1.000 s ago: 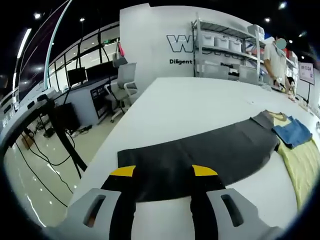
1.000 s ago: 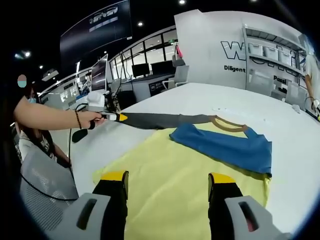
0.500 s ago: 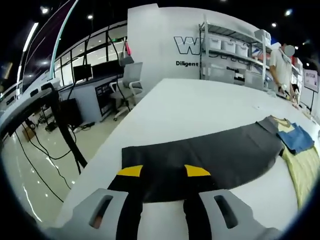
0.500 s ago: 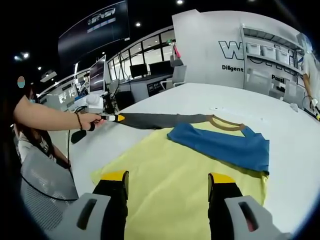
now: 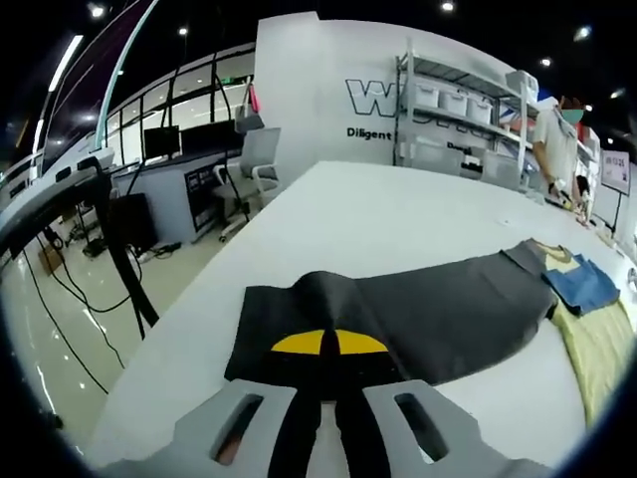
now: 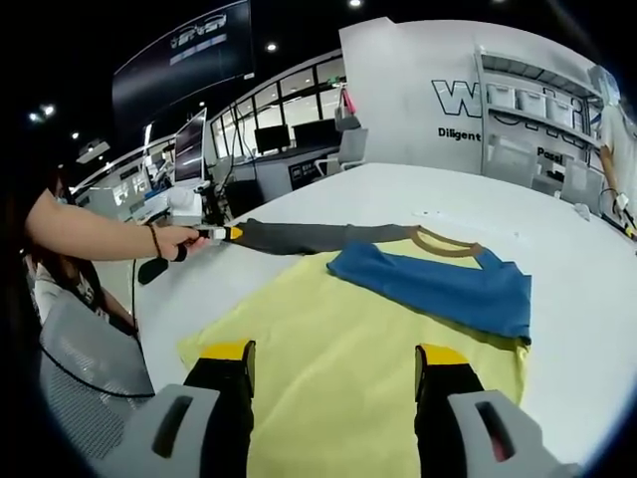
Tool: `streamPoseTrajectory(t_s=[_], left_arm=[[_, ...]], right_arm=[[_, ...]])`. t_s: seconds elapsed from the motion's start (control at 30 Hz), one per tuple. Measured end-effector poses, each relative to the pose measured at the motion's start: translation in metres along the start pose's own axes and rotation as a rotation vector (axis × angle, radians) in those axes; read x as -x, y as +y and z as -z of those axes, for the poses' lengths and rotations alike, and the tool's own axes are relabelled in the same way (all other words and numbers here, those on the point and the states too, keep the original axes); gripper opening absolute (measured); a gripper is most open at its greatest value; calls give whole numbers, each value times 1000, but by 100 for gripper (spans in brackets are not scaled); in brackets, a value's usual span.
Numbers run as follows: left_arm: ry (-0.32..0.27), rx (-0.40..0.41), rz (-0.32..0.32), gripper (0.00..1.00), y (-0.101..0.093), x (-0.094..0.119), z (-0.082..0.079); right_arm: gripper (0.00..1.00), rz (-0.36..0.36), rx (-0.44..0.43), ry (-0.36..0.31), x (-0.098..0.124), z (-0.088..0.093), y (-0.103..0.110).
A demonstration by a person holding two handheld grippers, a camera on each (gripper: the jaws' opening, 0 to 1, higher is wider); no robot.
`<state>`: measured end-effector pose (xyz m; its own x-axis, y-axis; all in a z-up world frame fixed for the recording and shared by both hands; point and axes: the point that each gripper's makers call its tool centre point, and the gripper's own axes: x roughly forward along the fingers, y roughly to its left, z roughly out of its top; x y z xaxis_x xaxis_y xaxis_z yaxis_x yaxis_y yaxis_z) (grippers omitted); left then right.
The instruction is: Fold the garment on the visible template until the final outline fits inside the template.
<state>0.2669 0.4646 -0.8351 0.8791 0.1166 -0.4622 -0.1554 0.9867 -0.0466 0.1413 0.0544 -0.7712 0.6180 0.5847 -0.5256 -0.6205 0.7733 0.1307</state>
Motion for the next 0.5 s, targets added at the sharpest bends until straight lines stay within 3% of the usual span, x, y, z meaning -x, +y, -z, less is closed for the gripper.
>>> streamPoseTrajectory(t_s=[0.23,0.33,0.5], left_arm=[[16,-43,-1,0,-3,5,1],[-1,16,11,0,-6,9,-1],[-18,1,12,0,-9,16,-12]], right_arm=[[62,4,-4,0,2,1,-2],[62,4,-6,0,2,2,-2],[62,4,-10,-1,3,3,-2]])
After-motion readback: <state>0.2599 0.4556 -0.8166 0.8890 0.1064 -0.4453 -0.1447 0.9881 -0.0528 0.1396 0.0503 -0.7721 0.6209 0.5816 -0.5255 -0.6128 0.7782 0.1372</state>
